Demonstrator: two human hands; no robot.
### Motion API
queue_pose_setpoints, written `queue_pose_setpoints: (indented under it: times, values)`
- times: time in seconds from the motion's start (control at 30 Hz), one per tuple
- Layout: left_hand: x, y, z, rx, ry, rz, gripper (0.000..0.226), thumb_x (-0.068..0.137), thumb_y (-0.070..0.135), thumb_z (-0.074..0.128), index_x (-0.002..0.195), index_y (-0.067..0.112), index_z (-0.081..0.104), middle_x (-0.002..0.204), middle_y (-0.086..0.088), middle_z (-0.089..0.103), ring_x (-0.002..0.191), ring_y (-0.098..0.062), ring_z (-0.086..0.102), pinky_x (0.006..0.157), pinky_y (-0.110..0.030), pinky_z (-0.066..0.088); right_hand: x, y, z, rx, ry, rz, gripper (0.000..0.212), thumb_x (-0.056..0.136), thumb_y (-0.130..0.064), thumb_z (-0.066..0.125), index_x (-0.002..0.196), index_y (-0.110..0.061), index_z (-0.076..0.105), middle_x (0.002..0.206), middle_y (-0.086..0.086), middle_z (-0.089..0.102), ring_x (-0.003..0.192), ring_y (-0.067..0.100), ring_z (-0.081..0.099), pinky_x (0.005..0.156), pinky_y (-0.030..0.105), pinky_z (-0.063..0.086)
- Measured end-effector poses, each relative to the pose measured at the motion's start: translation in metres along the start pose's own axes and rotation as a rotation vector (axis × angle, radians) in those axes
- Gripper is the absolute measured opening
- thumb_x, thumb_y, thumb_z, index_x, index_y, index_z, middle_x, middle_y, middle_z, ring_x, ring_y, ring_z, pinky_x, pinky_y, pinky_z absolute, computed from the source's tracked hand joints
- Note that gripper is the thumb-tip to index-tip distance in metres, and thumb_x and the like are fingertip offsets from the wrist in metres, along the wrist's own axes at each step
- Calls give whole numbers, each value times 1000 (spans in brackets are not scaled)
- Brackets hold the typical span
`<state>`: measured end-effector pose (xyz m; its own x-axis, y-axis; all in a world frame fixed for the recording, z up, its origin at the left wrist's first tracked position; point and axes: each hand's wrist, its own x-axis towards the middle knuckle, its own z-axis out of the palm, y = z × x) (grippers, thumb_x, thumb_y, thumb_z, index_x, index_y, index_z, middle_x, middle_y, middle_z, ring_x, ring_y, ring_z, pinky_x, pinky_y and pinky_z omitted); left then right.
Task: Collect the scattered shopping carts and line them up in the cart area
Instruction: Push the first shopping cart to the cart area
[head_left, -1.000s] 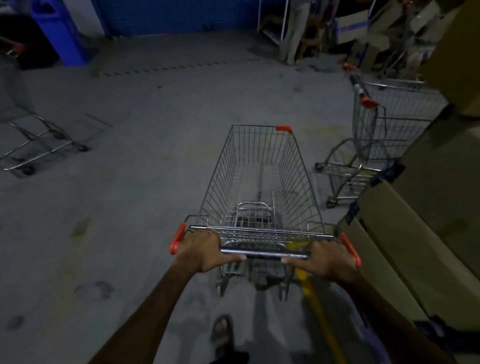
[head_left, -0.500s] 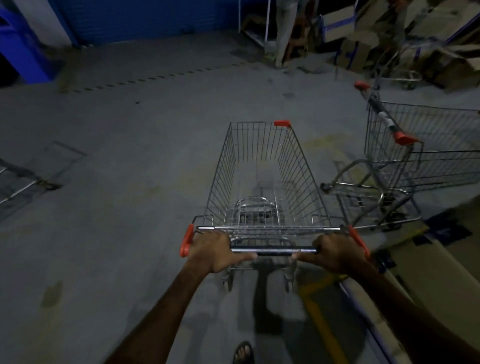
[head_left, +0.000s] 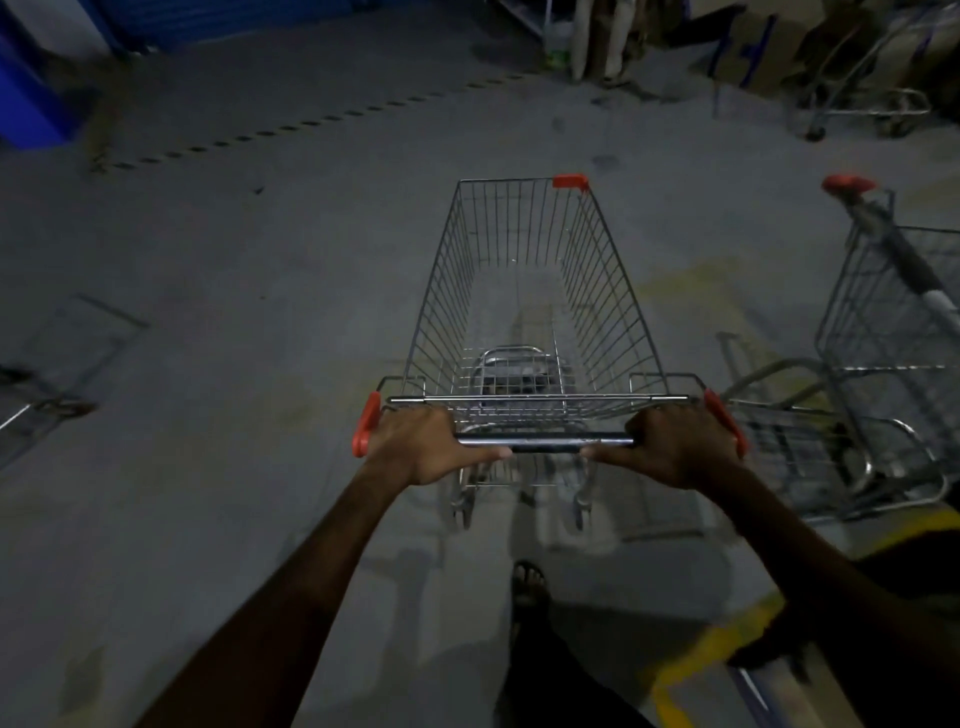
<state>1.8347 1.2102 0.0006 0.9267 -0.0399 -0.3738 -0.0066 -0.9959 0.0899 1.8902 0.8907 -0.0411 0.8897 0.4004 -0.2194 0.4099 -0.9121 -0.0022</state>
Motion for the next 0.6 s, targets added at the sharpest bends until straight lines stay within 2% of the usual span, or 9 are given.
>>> queue_pose_setpoints:
  times: [0.13,0.23,0.33,0.4,0.6]
  values:
    - [94,-19,-50,-24,-15,-1,85,79,99,39,115,32,76,121,3,75,114,-22,67,108,-46,40,111,26,-25,49,-22,-32,94,74,-106,18,65,-23,62,64,-5,63,61,10,61,75,34,50]
    - [167,-37,-80,-46,10,-7,87,79,100,39,126,36,74,127,3,74,116,-22,66,106,-44,41,191,42,-43,64,-43,-55,93,74,-106,15,71,-26,62,69,-6,64,66,10,62,81,37,53]
    - [234,-56,-107,-64,7,-29,91,73,104,38,114,33,77,118,1,76,104,-22,68,98,-41,43,262,54,-64,67,-65,-48,95,71,-108,12,71,-27,63,72,-6,65,71,13,64,90,42,54]
    - [277,-68,-127,-63,-1,-52,92,72,105,38,117,35,77,120,3,76,112,-22,68,107,-45,41,308,62,-78,53,-81,-38,93,71,-107,14,71,-28,63,77,-6,67,77,16,65,94,43,52]
    - [418,-107,-181,-70,4,-55,92,72,104,42,118,32,75,125,0,74,119,-27,67,111,-46,38,457,88,-107,13,2,-34,94,69,-109,16,78,-31,68,92,-2,72,92,23,67,85,40,49]
